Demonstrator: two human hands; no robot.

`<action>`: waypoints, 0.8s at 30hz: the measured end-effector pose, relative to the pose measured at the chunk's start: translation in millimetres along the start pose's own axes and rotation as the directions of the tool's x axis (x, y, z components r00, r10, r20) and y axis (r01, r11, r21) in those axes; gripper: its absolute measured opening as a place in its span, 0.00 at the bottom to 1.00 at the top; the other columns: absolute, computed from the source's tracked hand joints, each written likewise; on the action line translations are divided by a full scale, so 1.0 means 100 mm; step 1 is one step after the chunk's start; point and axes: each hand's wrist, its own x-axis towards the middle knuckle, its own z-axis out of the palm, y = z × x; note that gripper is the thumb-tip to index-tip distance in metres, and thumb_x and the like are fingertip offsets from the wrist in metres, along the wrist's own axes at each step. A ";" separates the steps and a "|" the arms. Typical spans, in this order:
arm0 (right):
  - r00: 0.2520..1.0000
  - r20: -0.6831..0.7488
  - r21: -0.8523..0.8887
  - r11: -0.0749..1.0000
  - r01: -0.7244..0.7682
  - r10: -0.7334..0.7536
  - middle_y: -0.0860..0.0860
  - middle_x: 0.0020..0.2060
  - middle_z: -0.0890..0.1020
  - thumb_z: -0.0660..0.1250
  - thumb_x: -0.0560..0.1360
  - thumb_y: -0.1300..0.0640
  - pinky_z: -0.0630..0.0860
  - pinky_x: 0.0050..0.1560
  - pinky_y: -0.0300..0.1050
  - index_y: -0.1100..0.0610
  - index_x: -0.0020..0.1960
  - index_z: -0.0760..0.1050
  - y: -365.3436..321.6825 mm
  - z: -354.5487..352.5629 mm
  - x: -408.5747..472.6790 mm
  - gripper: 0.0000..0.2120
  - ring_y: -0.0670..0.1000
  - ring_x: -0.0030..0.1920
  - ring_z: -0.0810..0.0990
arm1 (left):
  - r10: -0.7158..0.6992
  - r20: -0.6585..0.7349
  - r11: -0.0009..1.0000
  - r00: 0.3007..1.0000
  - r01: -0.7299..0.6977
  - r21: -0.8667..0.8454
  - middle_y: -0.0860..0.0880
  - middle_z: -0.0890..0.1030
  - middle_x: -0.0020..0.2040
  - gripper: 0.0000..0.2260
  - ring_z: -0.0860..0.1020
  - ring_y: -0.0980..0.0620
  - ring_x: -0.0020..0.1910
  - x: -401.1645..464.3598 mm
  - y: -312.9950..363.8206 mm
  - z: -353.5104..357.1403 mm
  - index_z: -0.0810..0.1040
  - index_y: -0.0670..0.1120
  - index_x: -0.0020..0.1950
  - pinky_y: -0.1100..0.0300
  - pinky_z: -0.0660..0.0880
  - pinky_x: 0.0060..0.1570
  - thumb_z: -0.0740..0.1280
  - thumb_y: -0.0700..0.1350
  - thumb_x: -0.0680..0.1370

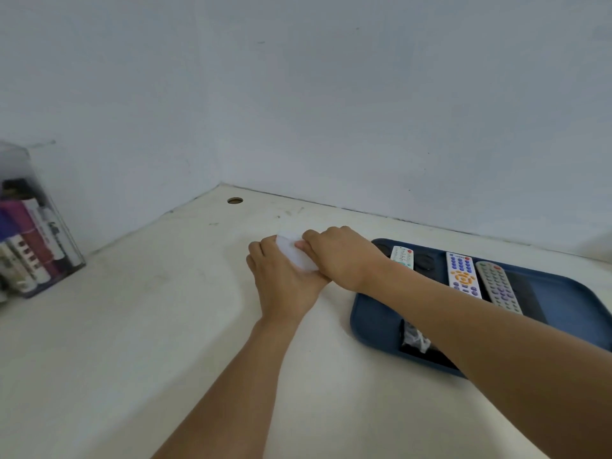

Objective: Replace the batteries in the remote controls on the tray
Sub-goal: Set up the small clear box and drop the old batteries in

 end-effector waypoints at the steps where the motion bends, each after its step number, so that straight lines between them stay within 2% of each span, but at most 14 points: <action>1: 1.000 0.006 -0.009 1.000 0.000 0.000 0.50 0.31 0.68 0.45 0.85 0.45 0.70 0.41 0.51 0.55 0.44 0.62 -0.02 0.00 0.00 0.19 0.56 0.34 0.70 | -0.006 -0.005 1.000 1.000 0.006 -0.024 0.50 0.75 0.48 0.37 0.65 0.53 0.49 -0.02 0.00 -0.01 0.75 0.43 0.54 0.65 0.58 0.48 0.65 0.66 0.54; 4: 1.000 0.003 -0.018 1.000 -0.004 0.004 0.49 0.31 0.66 0.51 0.85 0.53 0.68 0.39 0.49 0.56 0.48 0.65 -0.06 -0.07 -0.01 0.10 0.57 0.35 0.71 | -0.033 -0.016 0.997 0.999 0.032 -0.068 0.49 0.73 0.51 0.40 0.64 0.53 0.50 -0.07 0.02 -0.05 0.73 0.41 0.55 0.64 0.62 0.50 0.68 0.67 0.52; 5: 0.998 -0.022 0.025 0.998 -0.057 0.057 0.50 0.32 0.67 0.54 0.83 0.58 0.68 0.38 0.48 0.57 0.52 0.67 -0.01 -0.11 0.01 0.05 0.58 0.37 0.73 | -0.038 -0.012 0.997 0.999 0.038 -0.061 0.49 0.71 0.51 0.42 0.64 0.53 0.51 -0.10 0.03 -0.07 0.71 0.41 0.55 0.65 0.61 0.50 0.71 0.67 0.51; 7: 0.968 -0.119 0.169 0.965 -0.199 0.220 0.54 0.34 0.73 0.56 0.81 0.63 0.72 0.37 0.50 0.61 0.54 0.70 0.18 -0.21 0.07 0.05 0.61 0.39 0.78 | -0.037 -0.005 0.998 0.999 0.037 -0.042 0.50 0.69 0.53 0.44 0.65 0.52 0.53 -0.17 0.08 -0.06 0.70 0.42 0.58 0.66 0.60 0.52 0.78 0.64 0.51; 9: 0.927 -0.146 0.380 0.885 -0.269 0.345 0.56 0.36 0.76 0.55 0.84 0.55 0.78 0.36 0.54 0.62 0.50 0.71 0.30 -0.27 0.10 0.12 0.62 0.38 0.80 | -0.051 0.024 0.998 0.998 0.052 -0.037 0.50 0.68 0.55 0.45 0.67 0.49 0.55 -0.22 0.11 -0.07 0.69 0.42 0.61 0.65 0.62 0.53 0.81 0.61 0.51; 11: 0.889 -0.086 0.589 0.743 -0.319 0.450 0.54 0.38 0.75 0.56 0.84 0.48 0.81 0.33 0.55 0.61 0.51 0.72 0.34 -0.27 0.15 0.16 0.59 0.36 0.81 | -0.087 0.070 0.996 0.994 0.089 -0.019 0.51 0.68 0.57 0.48 0.68 0.49 0.58 -0.26 0.12 -0.10 0.66 0.43 0.63 0.62 0.66 0.55 0.81 0.63 0.51; 12: 0.864 -0.062 0.654 0.674 -0.343 0.500 0.53 0.40 0.75 0.59 0.83 0.46 0.82 0.35 0.57 0.60 0.53 0.71 0.35 -0.26 0.19 0.16 0.58 0.36 0.82 | -0.105 0.097 0.994 0.990 0.107 -0.017 0.52 0.68 0.58 0.51 0.69 0.50 0.58 -0.28 0.13 -0.12 0.65 0.45 0.65 0.59 0.68 0.57 0.81 0.65 0.51; 14: 0.826 -0.056 0.688 0.621 -0.375 0.561 0.52 0.47 0.73 0.65 0.79 0.45 0.81 0.46 0.59 0.60 0.55 0.69 0.38 -0.22 0.22 0.18 0.59 0.42 0.83 | -0.138 0.157 0.989 0.978 0.144 -0.022 0.55 0.66 0.59 0.54 0.67 0.54 0.56 -0.31 0.15 -0.16 0.62 0.51 0.68 0.57 0.69 0.57 0.79 0.70 0.49; 15: 0.820 -0.062 0.686 0.621 -0.379 0.569 0.52 0.50 0.72 0.68 0.78 0.45 0.79 0.50 0.55 0.59 0.56 0.69 0.38 -0.19 0.21 0.19 0.59 0.46 0.82 | -0.145 0.180 0.989 0.973 0.150 -0.015 0.56 0.66 0.58 0.52 0.67 0.55 0.55 -0.33 0.17 -0.20 0.64 0.53 0.66 0.57 0.69 0.56 0.77 0.72 0.49; 17: 0.831 -0.122 0.667 0.665 -0.337 0.543 0.52 0.56 0.70 0.72 0.76 0.49 0.73 0.51 0.45 0.58 0.58 0.70 0.35 -0.13 0.10 0.18 0.54 0.50 0.77 | -0.152 0.181 0.985 0.972 0.164 -0.053 0.55 0.70 0.54 0.36 0.71 0.54 0.52 -0.31 0.15 -0.22 0.71 0.54 0.57 0.58 0.70 0.53 0.72 0.74 0.58; 18: 0.840 -0.192 0.635 0.717 -0.288 0.507 0.52 0.56 0.70 0.73 0.75 0.52 0.72 0.52 0.43 0.57 0.57 0.72 0.32 -0.11 0.00 0.16 0.51 0.50 0.76 | -0.162 0.178 0.972 0.971 0.188 -0.138 0.53 0.72 0.52 0.24 0.74 0.52 0.51 -0.29 0.12 -0.22 0.74 0.53 0.51 0.59 0.71 0.50 0.71 0.69 0.67; 20: 0.882 -0.278 0.505 0.839 -0.204 0.382 0.50 0.51 0.76 0.73 0.73 0.57 0.74 0.50 0.43 0.55 0.52 0.77 0.24 -0.13 -0.16 0.09 0.49 0.47 0.77 | -0.177 0.177 0.929 0.968 0.223 -0.296 0.49 0.75 0.50 0.03 0.77 0.51 0.48 -0.20 0.06 -0.25 0.79 0.52 0.48 0.58 0.72 0.48 0.68 0.51 0.78; 22: 0.968 -0.080 0.363 0.912 -0.193 0.237 0.49 0.46 0.81 0.71 0.74 0.59 0.78 0.49 0.44 0.54 0.48 0.81 0.19 -0.18 -0.22 0.03 0.49 0.45 0.80 | -0.165 0.203 0.919 0.965 0.225 -0.324 0.49 0.74 0.49 0.12 0.75 0.56 0.46 -0.15 0.00 -0.22 0.81 0.51 0.57 0.55 0.74 0.51 0.65 0.39 0.77; 24: 0.975 0.178 0.160 0.973 -0.164 0.135 0.52 0.47 0.83 0.69 0.75 0.60 0.79 0.50 0.47 0.57 0.49 0.82 0.13 -0.19 -0.16 0.05 0.52 0.48 0.81 | -0.149 0.249 0.920 0.957 0.226 -0.319 0.50 0.72 0.50 0.19 0.73 0.58 0.47 -0.13 -0.02 -0.19 0.77 0.51 0.68 0.56 0.72 0.52 0.63 0.38 0.78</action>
